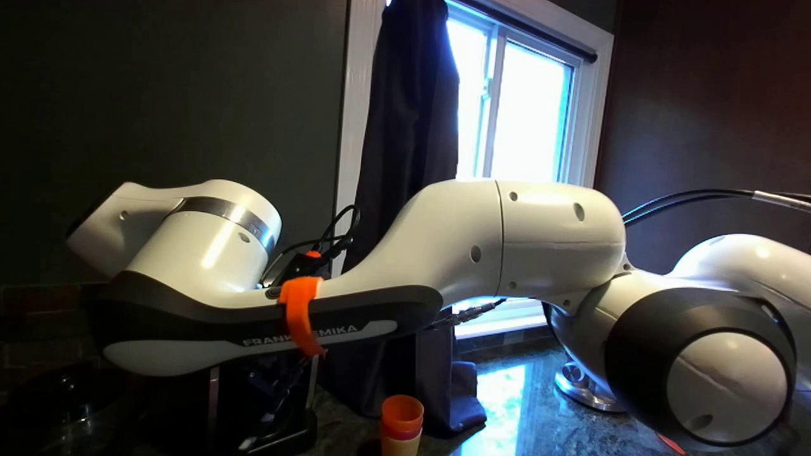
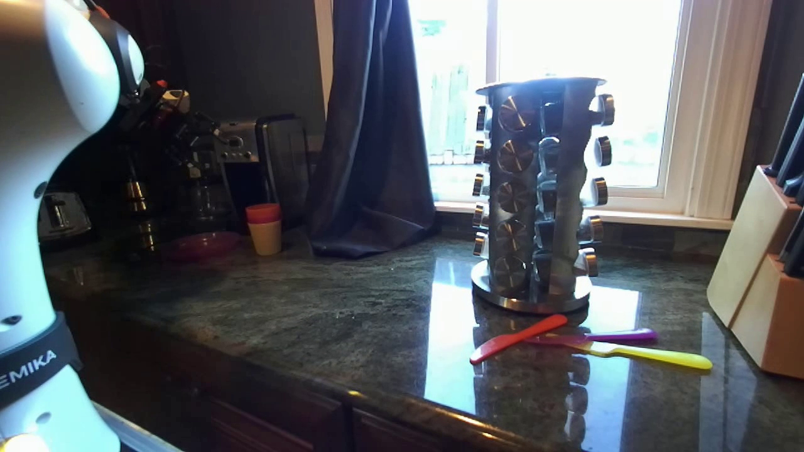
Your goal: Turn the knob on the left side of the coffee maker in an anti-clockwise direction
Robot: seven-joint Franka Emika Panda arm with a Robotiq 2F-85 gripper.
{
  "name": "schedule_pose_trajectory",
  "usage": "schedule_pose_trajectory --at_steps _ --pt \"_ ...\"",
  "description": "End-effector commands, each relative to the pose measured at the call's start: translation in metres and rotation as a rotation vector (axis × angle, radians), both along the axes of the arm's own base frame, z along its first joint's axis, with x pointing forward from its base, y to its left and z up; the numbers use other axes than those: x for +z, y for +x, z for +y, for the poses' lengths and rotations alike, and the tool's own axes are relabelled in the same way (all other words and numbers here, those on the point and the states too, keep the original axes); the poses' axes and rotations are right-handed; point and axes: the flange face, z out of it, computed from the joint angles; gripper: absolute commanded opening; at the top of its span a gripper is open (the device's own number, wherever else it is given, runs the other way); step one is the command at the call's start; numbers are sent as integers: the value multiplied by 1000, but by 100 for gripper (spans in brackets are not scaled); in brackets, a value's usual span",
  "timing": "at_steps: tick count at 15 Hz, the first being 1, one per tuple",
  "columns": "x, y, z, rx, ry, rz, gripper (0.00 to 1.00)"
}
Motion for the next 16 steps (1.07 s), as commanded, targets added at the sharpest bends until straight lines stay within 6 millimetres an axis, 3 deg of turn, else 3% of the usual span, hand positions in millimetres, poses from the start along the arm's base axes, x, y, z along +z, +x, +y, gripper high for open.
schedule_pose_trajectory --at_steps 1,9,16 --pt "0 0 0 0 0 0 100" --pt "-14 4 17 66 47 -51 100" --pt "-8 -2 30 40 90 -180 100"
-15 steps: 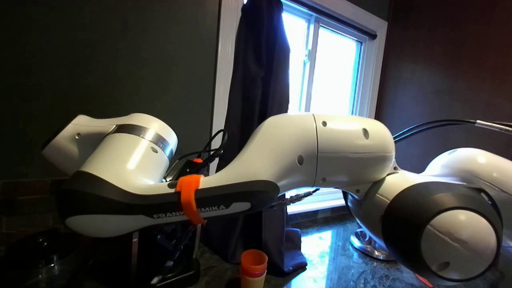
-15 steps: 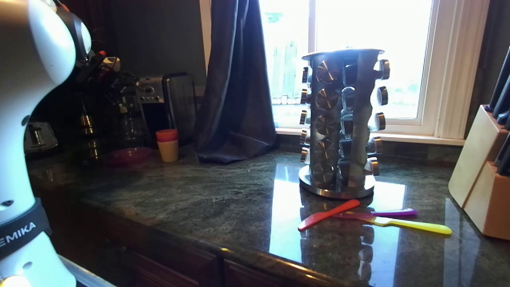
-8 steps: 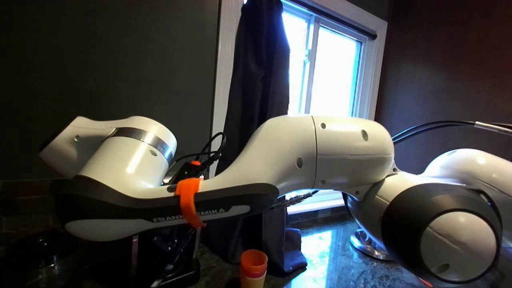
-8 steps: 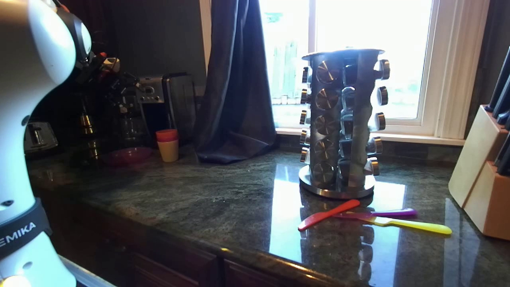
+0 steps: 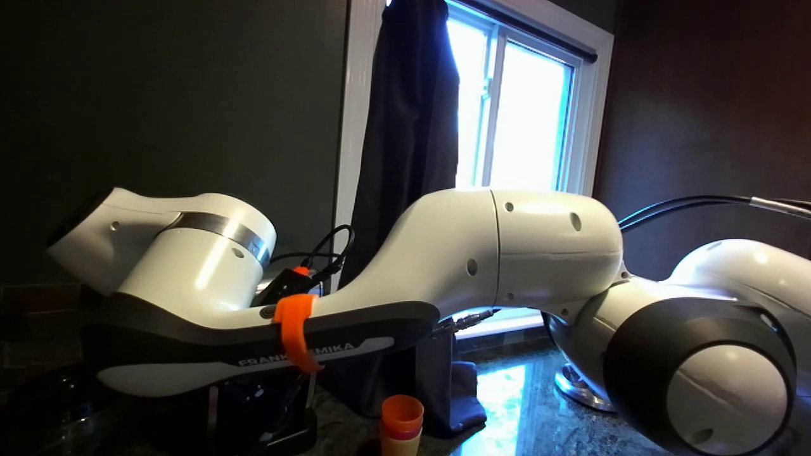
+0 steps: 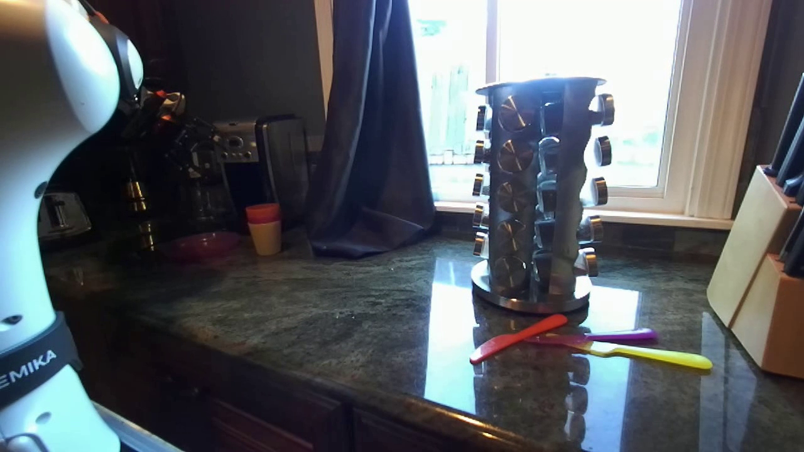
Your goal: Turn the knob on the left side of the coffee maker in an anti-clockwise direction
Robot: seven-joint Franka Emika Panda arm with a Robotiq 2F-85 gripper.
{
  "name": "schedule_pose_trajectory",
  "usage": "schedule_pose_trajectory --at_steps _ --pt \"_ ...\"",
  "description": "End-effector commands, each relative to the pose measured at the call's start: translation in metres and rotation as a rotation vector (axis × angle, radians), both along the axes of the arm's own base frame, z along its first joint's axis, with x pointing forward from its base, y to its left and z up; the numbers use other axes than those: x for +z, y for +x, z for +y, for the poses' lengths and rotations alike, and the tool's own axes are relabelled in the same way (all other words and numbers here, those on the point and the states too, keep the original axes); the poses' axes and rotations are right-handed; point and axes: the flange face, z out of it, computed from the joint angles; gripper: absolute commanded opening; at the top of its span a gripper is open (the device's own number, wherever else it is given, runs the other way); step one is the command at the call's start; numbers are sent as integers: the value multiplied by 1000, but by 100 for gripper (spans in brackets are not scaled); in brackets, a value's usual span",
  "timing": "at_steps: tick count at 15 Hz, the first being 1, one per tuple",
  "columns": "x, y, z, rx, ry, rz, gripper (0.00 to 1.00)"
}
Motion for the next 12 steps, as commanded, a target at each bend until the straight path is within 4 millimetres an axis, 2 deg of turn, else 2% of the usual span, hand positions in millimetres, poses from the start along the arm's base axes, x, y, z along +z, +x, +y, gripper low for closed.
schedule_pose_trajectory --at_steps 1,8,12 --pt "2 -7 10 -23 7 -96 100" --pt "2 -10 12 -110 55 -186 100" --pt "6 -7 7 -104 52 -158 100"
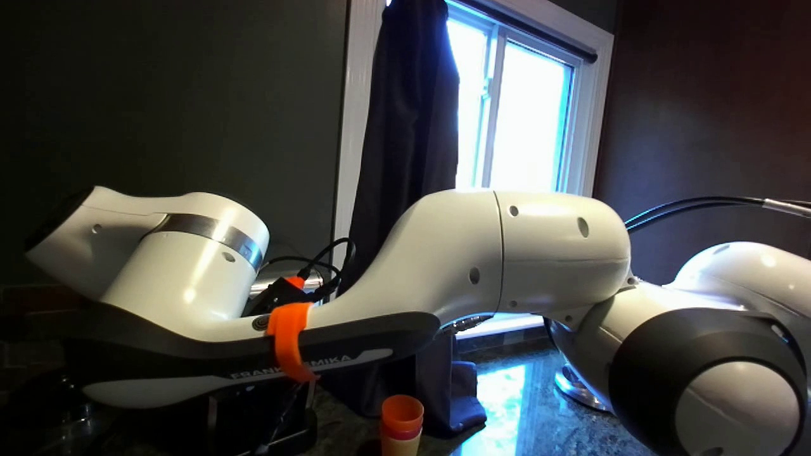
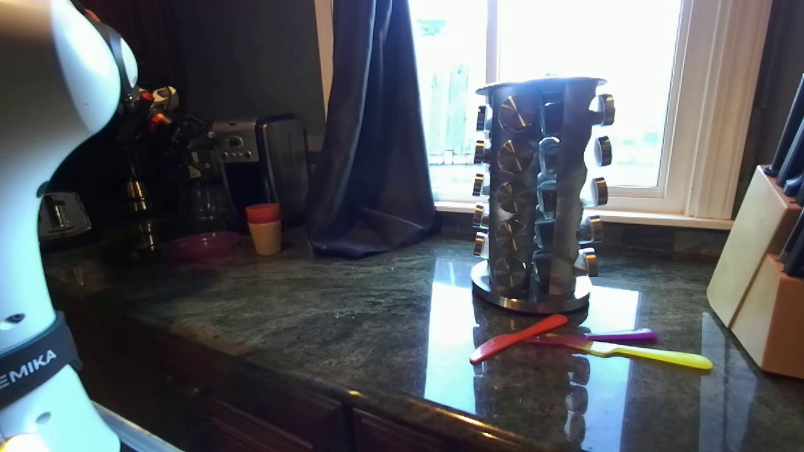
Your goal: Turn the knob on the left side of the coffee maker in an anti-clockwise direction
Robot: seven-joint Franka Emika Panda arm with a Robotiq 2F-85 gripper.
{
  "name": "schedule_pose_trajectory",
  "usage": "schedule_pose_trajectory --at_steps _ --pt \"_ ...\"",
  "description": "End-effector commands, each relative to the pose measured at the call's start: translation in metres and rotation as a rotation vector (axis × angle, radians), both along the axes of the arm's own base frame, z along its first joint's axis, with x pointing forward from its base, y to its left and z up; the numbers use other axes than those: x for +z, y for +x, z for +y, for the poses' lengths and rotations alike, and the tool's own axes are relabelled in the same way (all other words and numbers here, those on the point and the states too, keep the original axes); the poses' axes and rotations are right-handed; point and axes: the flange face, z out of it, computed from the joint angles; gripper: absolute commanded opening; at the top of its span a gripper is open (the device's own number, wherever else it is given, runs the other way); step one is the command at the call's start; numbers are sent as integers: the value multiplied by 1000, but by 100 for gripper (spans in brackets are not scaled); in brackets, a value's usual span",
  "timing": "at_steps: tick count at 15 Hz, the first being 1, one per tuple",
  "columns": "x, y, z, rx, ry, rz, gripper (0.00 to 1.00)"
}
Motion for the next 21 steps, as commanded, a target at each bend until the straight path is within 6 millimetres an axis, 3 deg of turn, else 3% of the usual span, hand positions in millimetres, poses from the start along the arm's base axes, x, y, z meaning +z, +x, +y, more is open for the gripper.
schedule_pose_trajectory --at_steps 1,16,21 --pt "0 0 0 0 1 -1 100" --pt "1 0 0 -1 3 -3 100" --pt "9 4 -3 -39 51 -23 100"
